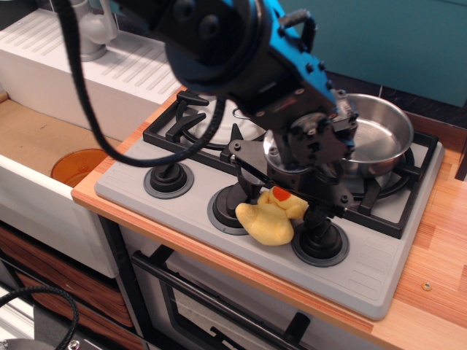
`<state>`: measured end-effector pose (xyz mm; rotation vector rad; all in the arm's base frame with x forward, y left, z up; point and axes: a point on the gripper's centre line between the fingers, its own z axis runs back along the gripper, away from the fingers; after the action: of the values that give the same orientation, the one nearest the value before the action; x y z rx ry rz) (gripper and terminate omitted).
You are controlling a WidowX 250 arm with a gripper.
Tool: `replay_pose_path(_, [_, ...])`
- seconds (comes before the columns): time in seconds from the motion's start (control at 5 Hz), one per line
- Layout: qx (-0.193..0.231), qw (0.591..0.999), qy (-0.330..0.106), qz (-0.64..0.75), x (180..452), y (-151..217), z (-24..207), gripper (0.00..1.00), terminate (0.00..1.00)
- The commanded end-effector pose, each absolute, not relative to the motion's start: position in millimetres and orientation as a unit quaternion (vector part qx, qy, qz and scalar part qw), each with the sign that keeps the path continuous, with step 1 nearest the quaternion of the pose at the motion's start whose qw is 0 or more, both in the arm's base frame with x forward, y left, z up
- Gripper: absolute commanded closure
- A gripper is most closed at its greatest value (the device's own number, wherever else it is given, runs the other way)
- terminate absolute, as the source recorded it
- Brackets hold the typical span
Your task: Put pot or pan on stove and put stuffedduck in pot or pan
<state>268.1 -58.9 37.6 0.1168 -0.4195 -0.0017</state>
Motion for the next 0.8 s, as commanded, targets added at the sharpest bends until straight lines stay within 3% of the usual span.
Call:
replay_pose_path(0.0, [0.045, 0.973, -0.227, 0.008, 284.0, -57.8, 39.5, 1.00, 0.00])
replay_pose_path(0.4, [0.040, 0.975, -0.216, 0.002, 290.8, -58.3, 53.4, 1.00, 0.00])
replay_pose_path(0.6, [0.033, 0.980, -0.197, 0.008, 290.0, -60.1, 77.2, 1.00, 0.00])
